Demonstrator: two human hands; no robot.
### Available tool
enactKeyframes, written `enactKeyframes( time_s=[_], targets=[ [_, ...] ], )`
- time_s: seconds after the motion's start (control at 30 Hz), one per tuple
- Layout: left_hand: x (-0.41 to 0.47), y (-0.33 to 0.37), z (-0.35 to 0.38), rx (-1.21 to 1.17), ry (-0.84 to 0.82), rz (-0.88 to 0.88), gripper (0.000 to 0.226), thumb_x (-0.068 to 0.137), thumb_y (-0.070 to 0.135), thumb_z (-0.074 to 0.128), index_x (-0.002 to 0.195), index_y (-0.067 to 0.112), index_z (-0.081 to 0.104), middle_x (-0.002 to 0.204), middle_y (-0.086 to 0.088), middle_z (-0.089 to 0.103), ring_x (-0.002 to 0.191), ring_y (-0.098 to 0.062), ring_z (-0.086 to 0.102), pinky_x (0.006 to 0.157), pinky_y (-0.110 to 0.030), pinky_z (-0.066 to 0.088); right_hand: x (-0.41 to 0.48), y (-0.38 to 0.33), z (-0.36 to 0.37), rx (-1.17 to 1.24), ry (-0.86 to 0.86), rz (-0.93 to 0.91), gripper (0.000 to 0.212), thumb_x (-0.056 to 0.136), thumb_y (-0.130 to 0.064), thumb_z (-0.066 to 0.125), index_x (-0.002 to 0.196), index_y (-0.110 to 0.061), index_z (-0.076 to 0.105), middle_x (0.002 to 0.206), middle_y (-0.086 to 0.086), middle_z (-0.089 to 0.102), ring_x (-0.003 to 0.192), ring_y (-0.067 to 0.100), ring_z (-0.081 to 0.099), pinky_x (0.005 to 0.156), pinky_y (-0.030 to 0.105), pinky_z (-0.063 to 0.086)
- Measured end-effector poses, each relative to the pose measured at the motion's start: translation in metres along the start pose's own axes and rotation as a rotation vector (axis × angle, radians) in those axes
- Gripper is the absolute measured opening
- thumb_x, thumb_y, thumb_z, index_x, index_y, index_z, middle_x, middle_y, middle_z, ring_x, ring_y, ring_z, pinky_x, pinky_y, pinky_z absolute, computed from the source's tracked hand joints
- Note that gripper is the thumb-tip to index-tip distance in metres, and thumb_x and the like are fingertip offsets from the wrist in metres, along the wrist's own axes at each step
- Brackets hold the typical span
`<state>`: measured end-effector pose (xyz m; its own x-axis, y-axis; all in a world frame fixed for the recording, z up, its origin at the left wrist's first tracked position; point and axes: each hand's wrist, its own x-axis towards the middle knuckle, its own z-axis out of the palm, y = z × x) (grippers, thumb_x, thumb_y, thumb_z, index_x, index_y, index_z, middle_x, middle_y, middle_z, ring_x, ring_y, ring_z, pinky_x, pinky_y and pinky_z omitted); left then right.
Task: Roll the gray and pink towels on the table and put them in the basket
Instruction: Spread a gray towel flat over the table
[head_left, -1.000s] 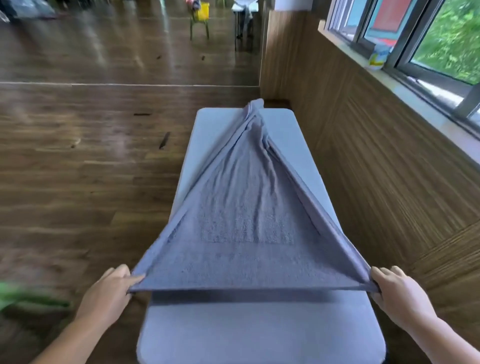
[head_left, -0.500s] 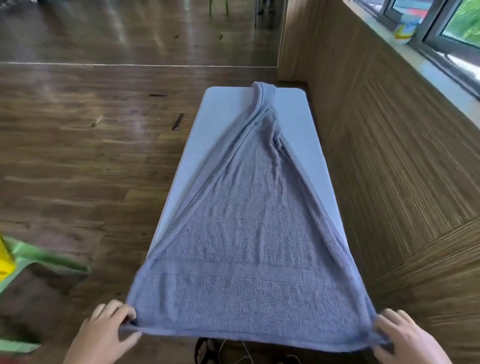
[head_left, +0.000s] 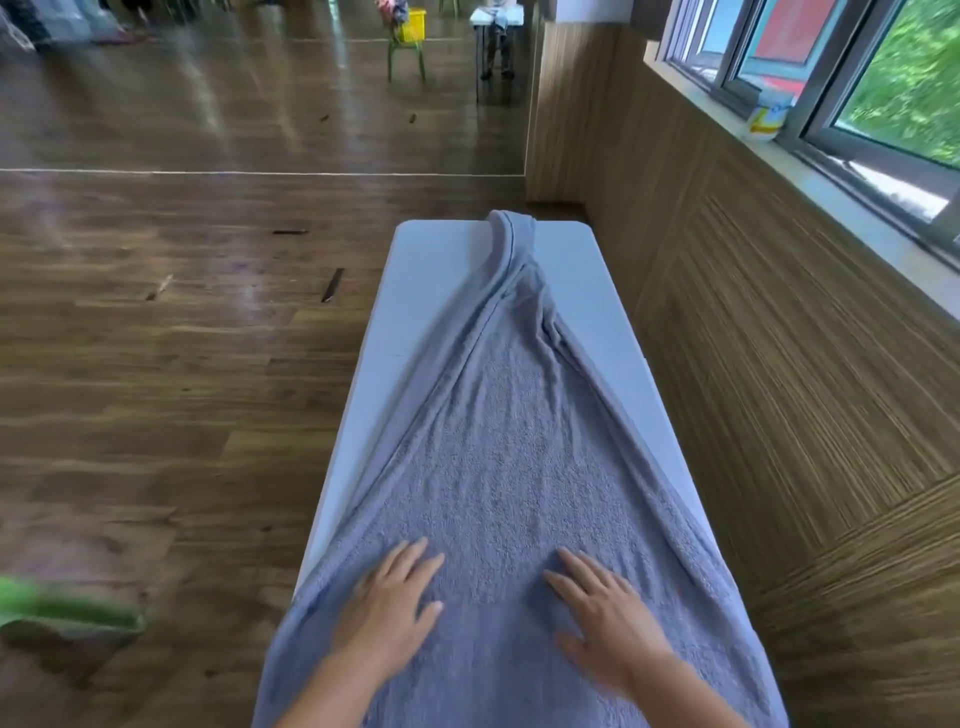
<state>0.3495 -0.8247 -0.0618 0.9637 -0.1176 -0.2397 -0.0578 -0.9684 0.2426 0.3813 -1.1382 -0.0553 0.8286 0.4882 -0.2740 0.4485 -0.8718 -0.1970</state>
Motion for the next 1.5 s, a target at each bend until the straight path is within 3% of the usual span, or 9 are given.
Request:
enactKeyframes(
  time_s=[0.1, 0.27, 0.43, 0.67, 0.87, 1.03, 1.17, 1.33, 1.5],
  targets=[
    [-0.014, -0.072, -0.006, 0.029, 0.046, -0.019, 0.057, 0.090, 0.062, 0.034, 0.144, 0.047, 0.044, 0.158, 0.020, 0.030, 0.144, -0.008, 0.031, 0.101, -0.039, 0.046, -0.027, 0.051, -0.001, 0.054, 0.031, 0.157, 0.072, 0.063, -0.061, 0.052, 0.129, -0.033, 0.063, 0.141, -0.002, 0.057, 0.123, 0.022, 0.060, 0.089, 0.038, 0.056],
    [-0.019, -0.140, -0.011, 0.042, -0.041, -0.085, 0.065, 0.090, 0.077, 0.015, 0.143, 0.050, 0.043, 0.156, 0.022, 0.033, 0.138, -0.003, 0.033, 0.091, -0.035, 0.052, -0.063, 0.098, -0.012, 0.067, -0.028, 0.409, 0.070, 0.066, -0.062, 0.048, 0.120, -0.025, 0.071, 0.131, 0.003, 0.065, 0.111, 0.018, 0.067, 0.075, 0.035, 0.059],
    [0.014, -0.092, -0.029, 0.046, 0.005, -0.026, 0.064, 0.094, 0.070, 0.022, 0.129, 0.036, 0.063, 0.140, 0.012, 0.057, 0.130, -0.010, 0.044, 0.113, -0.032, 0.019, -0.019, 0.078, -0.025, 0.023, 0.052, 0.391, 0.066, 0.073, -0.063, 0.046, 0.118, -0.022, 0.071, 0.129, 0.004, 0.066, 0.115, 0.021, 0.065, 0.088, 0.036, 0.053],
    [0.118, 0.004, -0.026, -0.050, 0.030, 0.059, 0.071, 0.089, 0.060, 0.021, 0.152, 0.033, 0.037, 0.164, 0.011, 0.020, 0.152, -0.018, 0.019, 0.119, -0.035, 0.013, 0.109, 0.027, -0.051, 0.187, 0.056, 0.091, 0.072, 0.091, -0.049, 0.048, 0.156, -0.033, 0.022, 0.165, -0.011, 0.009, 0.152, 0.013, 0.007, 0.121, 0.028, 0.010],
    [0.136, -0.054, -0.053, -0.009, 0.056, -0.239, 0.057, 0.103, 0.054, 0.027, 0.157, 0.038, 0.019, 0.166, 0.013, 0.003, 0.153, -0.013, 0.008, 0.121, -0.035, 0.016, 0.112, 0.144, -0.049, 0.097, 0.192, 0.252, 0.066, 0.084, -0.051, 0.055, 0.141, -0.018, 0.054, 0.150, 0.007, 0.047, 0.135, 0.029, 0.048, 0.110, 0.043, 0.041],
    [0.141, -0.095, -0.060, -0.027, 0.101, -0.372, 0.052, 0.102, 0.049, 0.040, 0.151, 0.032, 0.040, 0.162, 0.009, 0.025, 0.146, -0.017, 0.028, 0.114, -0.041, 0.034, 0.123, 0.204, -0.070, 0.053, 0.281, 0.433, 0.059, 0.094, -0.046, 0.054, 0.144, -0.015, 0.049, 0.153, 0.007, 0.042, 0.142, 0.028, 0.037, 0.113, 0.044, 0.036],
    [0.185, -0.051, -0.061, -0.039, 0.233, -0.150, 0.055, 0.093, 0.046, 0.036, 0.131, 0.017, 0.064, 0.142, -0.003, 0.056, 0.130, -0.027, 0.051, 0.108, -0.041, 0.037, 0.167, 0.169, -0.083, 0.072, 0.322, 0.297, 0.059, 0.089, -0.042, 0.053, 0.140, -0.012, 0.052, 0.150, 0.011, 0.045, 0.139, 0.032, 0.040, 0.114, 0.045, 0.034],
    [0.255, 0.022, -0.056, -0.163, 0.164, 0.027, 0.059, 0.097, 0.046, 0.023, 0.146, 0.023, 0.048, 0.159, 0.002, 0.035, 0.146, -0.023, 0.030, 0.120, -0.037, 0.024, 0.239, 0.097, -0.087, 0.149, 0.184, 0.039, 0.067, 0.095, -0.040, 0.044, 0.157, -0.021, 0.023, 0.166, 0.002, 0.012, 0.153, 0.019, 0.006, 0.121, 0.029, 0.001],
    [0.268, -0.024, -0.078, -0.113, 0.060, -0.157, 0.049, 0.107, 0.027, 0.036, 0.155, 0.029, 0.029, 0.166, 0.006, 0.015, 0.152, -0.024, 0.015, 0.121, -0.039, 0.019, 0.249, 0.128, -0.090, 0.104, 0.109, 0.059, 0.068, 0.097, -0.043, 0.048, 0.157, -0.026, 0.020, 0.166, -0.004, 0.012, 0.152, 0.017, 0.008, 0.124, 0.037, 0.010]
  ],
)
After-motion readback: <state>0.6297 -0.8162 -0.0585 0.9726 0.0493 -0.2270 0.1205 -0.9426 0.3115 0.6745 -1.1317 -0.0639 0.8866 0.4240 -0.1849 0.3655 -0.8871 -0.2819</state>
